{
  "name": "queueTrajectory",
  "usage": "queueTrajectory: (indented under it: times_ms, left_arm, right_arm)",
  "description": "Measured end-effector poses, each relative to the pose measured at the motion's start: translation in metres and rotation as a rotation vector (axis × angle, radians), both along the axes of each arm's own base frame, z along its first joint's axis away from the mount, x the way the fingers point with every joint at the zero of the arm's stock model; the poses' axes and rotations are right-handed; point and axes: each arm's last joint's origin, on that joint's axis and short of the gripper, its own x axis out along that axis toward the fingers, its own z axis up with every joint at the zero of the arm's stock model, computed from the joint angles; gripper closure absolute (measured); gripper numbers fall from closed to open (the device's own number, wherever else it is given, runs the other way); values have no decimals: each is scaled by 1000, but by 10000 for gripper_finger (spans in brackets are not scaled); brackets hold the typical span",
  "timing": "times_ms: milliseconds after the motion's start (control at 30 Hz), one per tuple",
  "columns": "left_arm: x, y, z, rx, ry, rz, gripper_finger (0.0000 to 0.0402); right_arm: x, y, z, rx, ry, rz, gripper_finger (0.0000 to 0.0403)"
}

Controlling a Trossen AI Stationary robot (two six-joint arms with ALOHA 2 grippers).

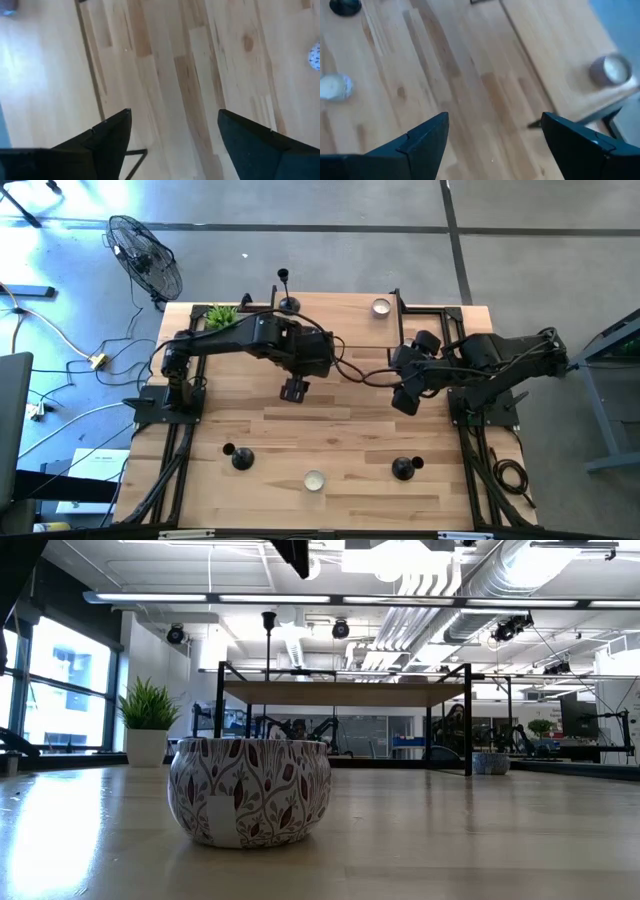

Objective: Pick & Place candle stick holders
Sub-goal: Put the right candle holder on the shelf

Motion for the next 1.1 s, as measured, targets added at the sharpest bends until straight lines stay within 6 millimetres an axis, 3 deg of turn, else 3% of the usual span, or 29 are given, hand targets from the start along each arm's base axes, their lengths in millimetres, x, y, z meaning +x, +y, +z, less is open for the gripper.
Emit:
queueTrajectory:
  times_ms: [433, 800, 1100]
  left_arm:
    - [-1, 0, -3, -35, 15, 37, 108]
    - [0, 12, -3, -34, 7, 81, 108]
    - [-3, 11, -4, -29, 33, 82, 108]
  right_arm:
    - [-18, 25, -7, 352, 170, -8, 92]
    - [-26, 45, -7, 537, 119, -340, 92]
    - [-26, 75, -17, 596, 129, -526, 108]
